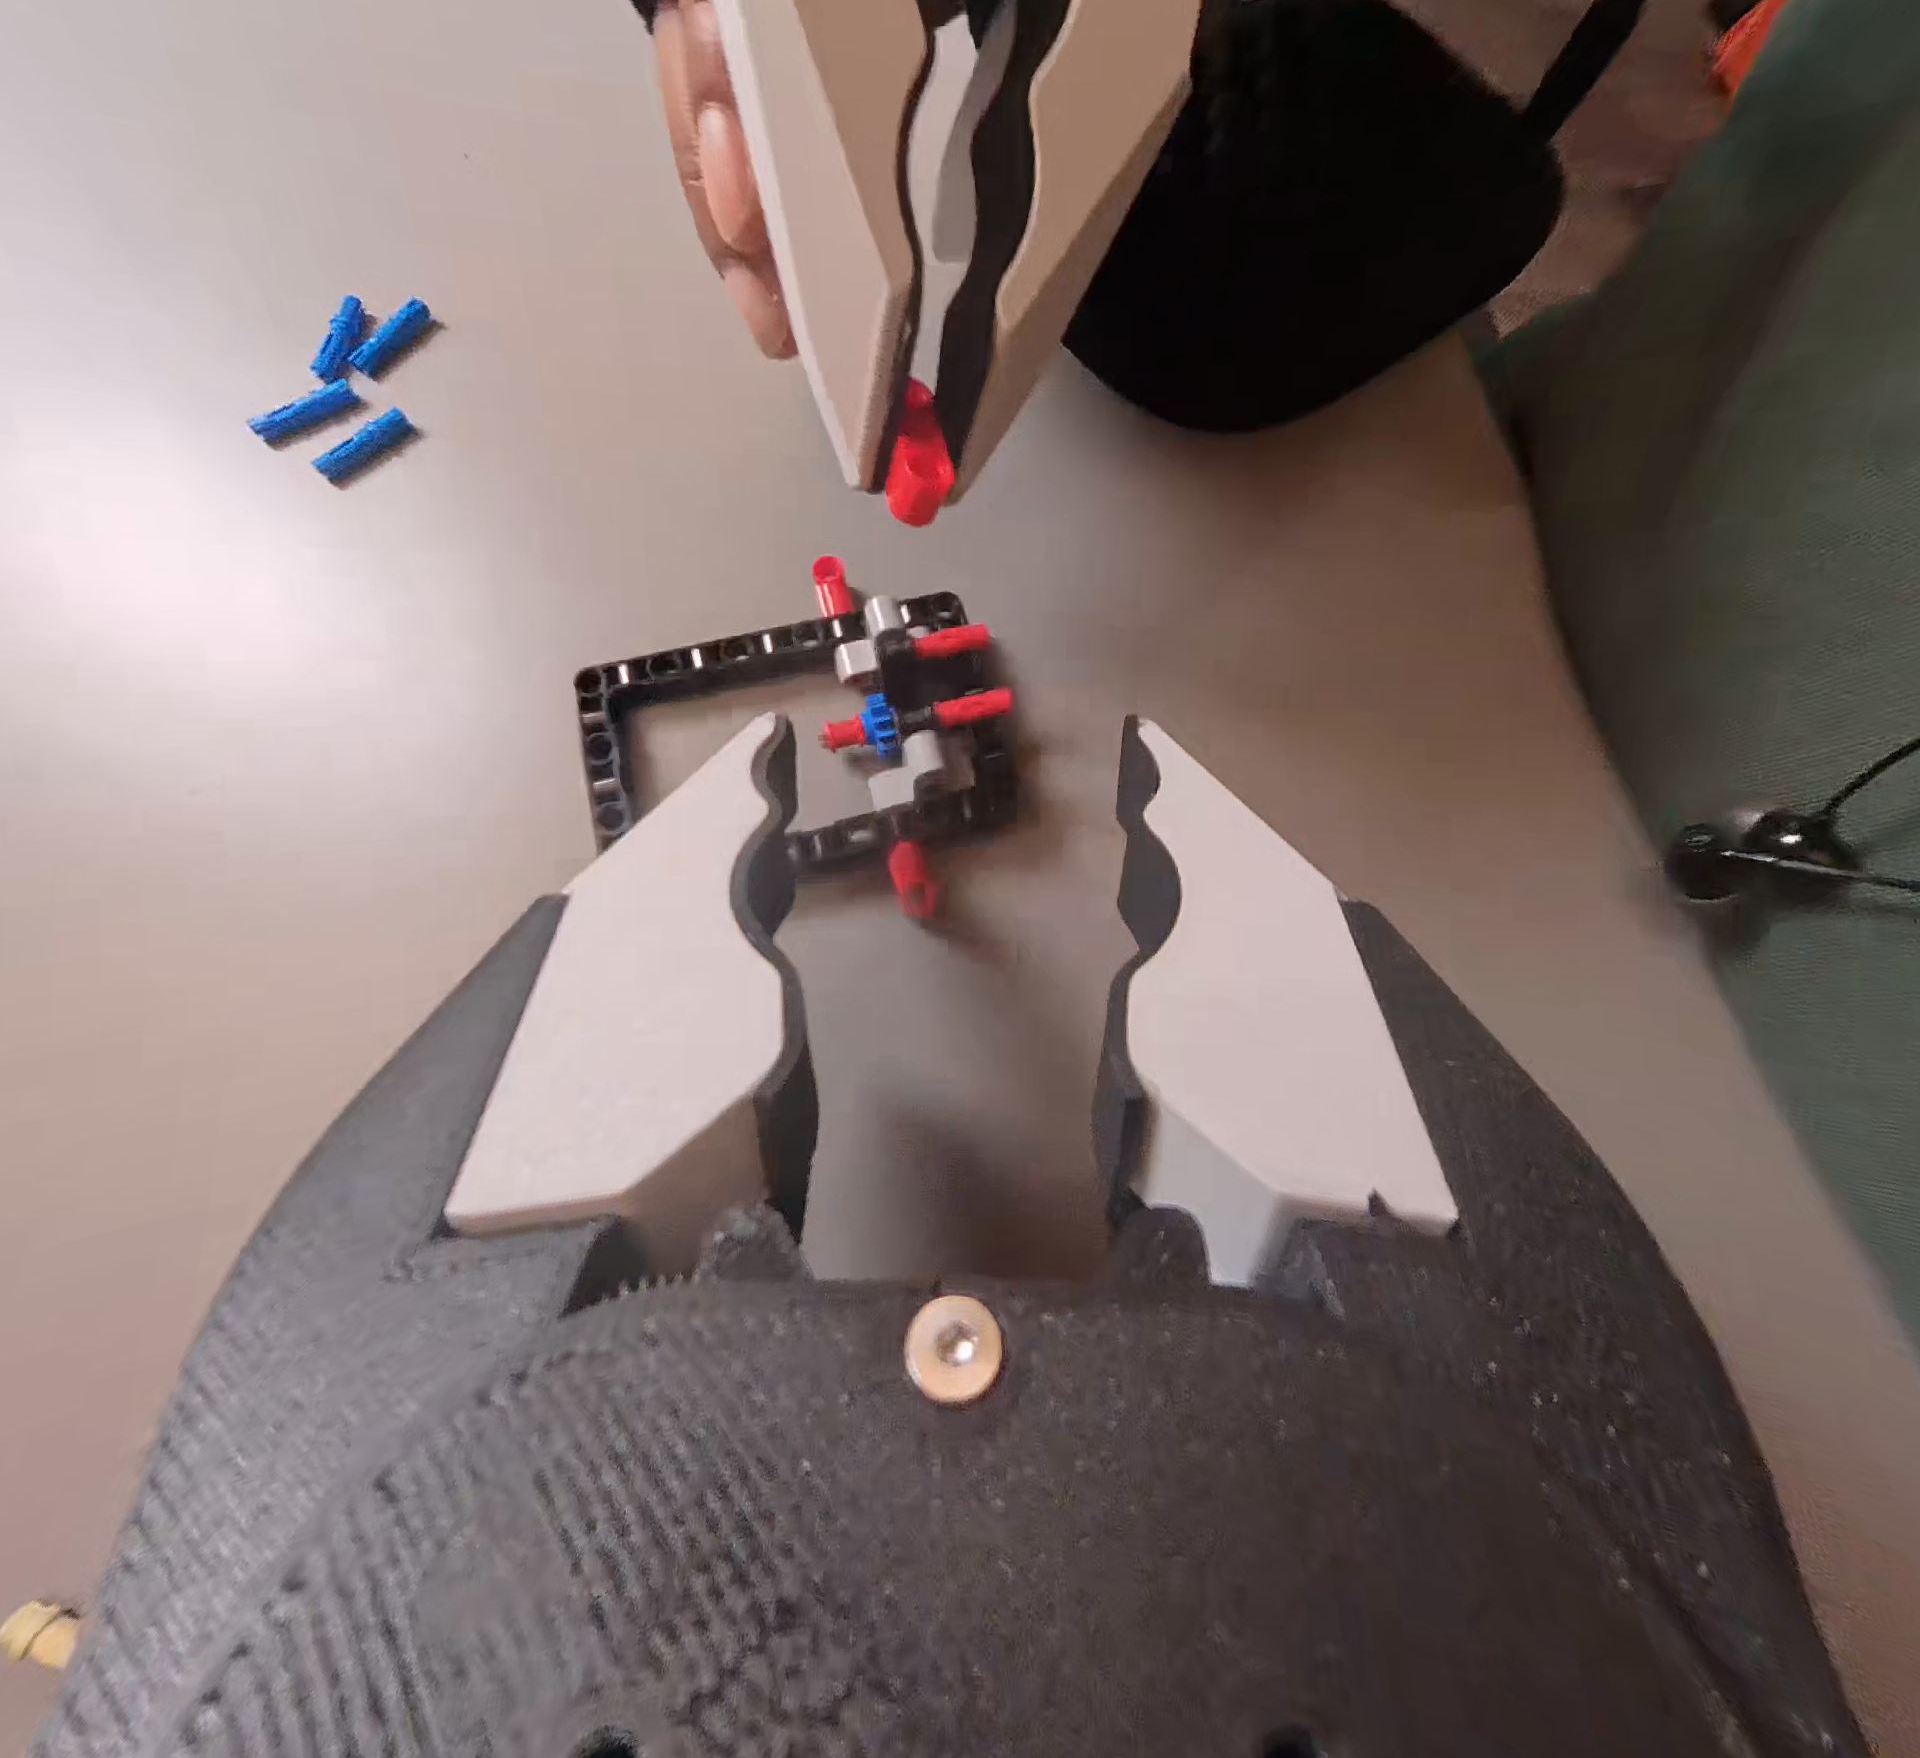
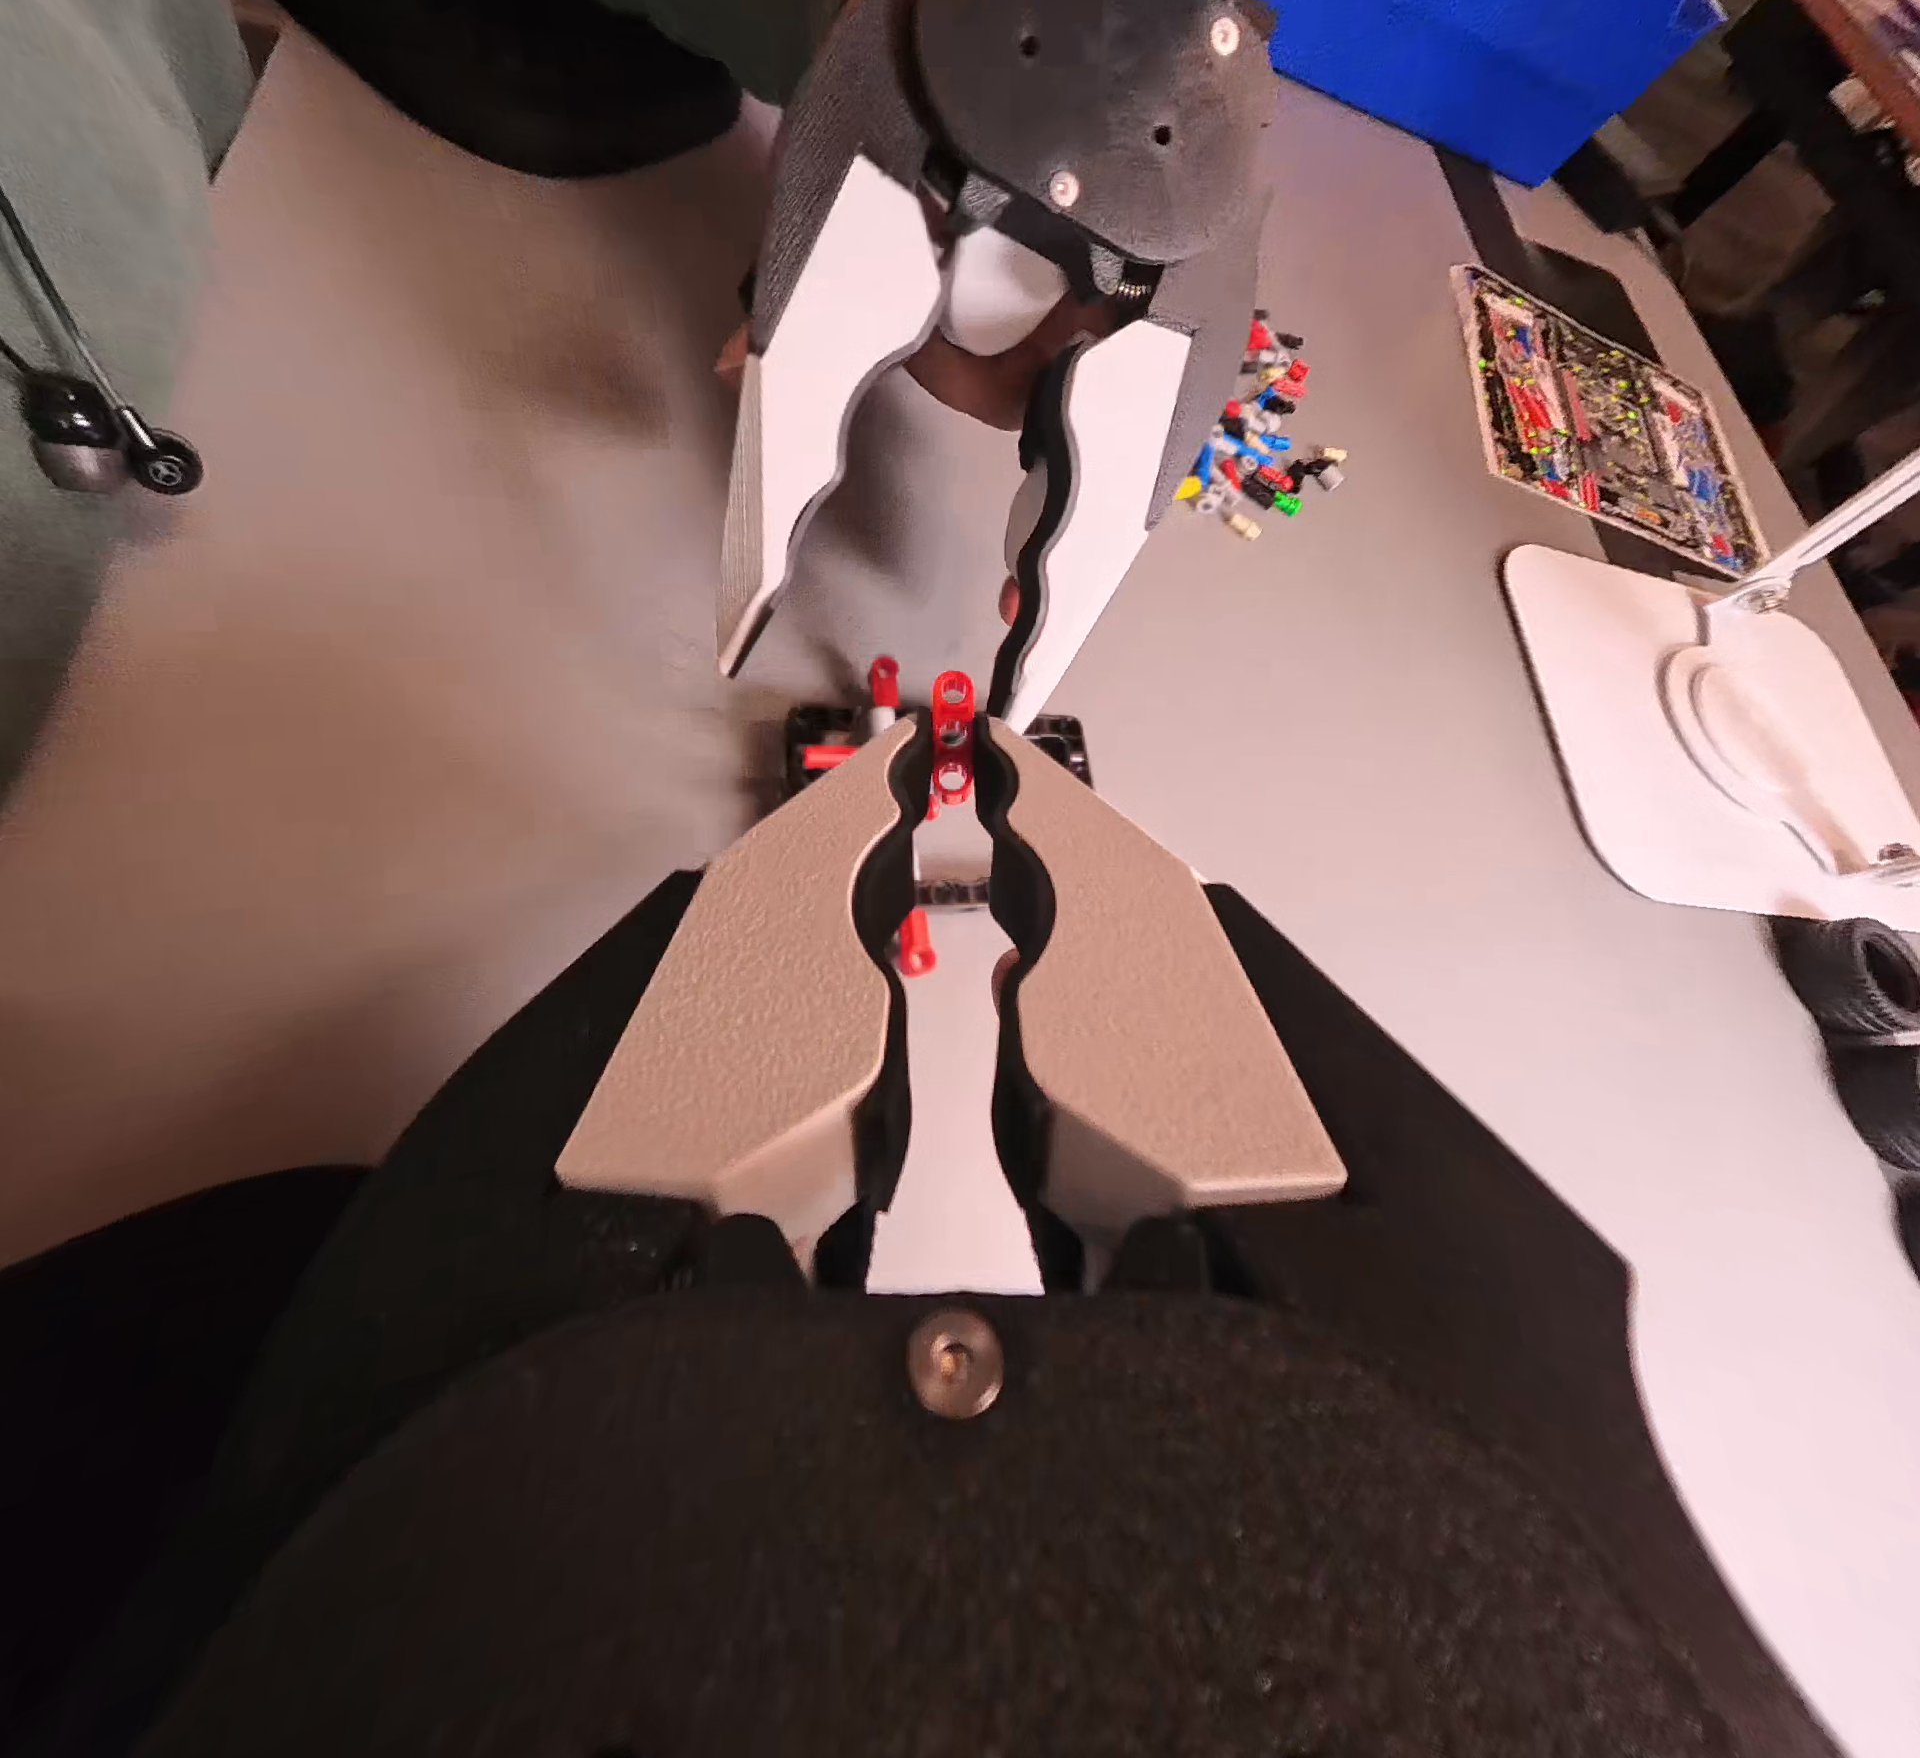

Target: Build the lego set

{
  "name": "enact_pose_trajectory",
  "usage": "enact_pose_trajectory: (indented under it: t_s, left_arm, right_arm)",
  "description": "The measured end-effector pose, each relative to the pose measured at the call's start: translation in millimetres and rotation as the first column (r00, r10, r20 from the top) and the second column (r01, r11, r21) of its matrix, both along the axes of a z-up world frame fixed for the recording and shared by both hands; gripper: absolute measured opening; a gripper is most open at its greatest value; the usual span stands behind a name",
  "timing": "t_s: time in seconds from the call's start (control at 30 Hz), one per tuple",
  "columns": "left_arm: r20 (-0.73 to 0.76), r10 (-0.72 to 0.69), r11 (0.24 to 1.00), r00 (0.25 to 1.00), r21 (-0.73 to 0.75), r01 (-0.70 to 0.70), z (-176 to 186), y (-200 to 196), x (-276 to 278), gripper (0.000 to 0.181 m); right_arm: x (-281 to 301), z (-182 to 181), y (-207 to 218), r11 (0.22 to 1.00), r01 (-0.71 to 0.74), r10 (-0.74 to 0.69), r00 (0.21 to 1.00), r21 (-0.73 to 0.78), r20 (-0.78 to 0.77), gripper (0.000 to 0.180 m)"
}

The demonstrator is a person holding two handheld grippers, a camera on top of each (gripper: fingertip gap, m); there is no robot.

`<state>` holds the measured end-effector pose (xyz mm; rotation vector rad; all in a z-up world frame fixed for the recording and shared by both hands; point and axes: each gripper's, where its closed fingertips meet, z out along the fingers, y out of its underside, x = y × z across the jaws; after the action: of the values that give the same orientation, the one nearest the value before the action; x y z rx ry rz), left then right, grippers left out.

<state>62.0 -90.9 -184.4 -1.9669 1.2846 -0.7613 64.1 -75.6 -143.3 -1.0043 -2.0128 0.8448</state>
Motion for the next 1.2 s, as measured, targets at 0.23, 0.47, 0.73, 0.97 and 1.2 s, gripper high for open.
enact_pose_trajectory:
  t_s: [0.23,0.47,0.73,0.97,1.2]
  left_arm:
    - [-0.148,-0.009,0.992,0.989,0.120,0.027,-27,-2,-2,0.050]
    - [-0.162,0.019,0.987,0.987,0.159,0.007,-30,5,3,0.033]
    - [0.047,-0.004,0.998,0.999,-0.056,0.006,-1,-7,9,0.033]
    - [0.386,0.113,0.932,0.916,-0.361,0.037,47,-7,5,0.032]
    - [0.528,0.319,0.844,0.787,-0.536,0.017,59,15,-18,0.030]
  right_arm:
    - [8,-5,4,0.997,0.074,-0.074,0.997,-0.034,-0.005,0.005]
    - [19,-21,6,0.991,0.128,-0.128,0.992,-0.048,0.007,0.005]
    - [18,-13,-15,0.992,0.067,-0.057,0.994,0.104,-0.095,0.005]
    - [17,34,-14,0.997,0.083,-0.083,0.981,-0.004,-0.173,0.005]
    - [32,-5,-11,0.995,0.099,-0.098,0.995,-0.014,0.019,0.005]
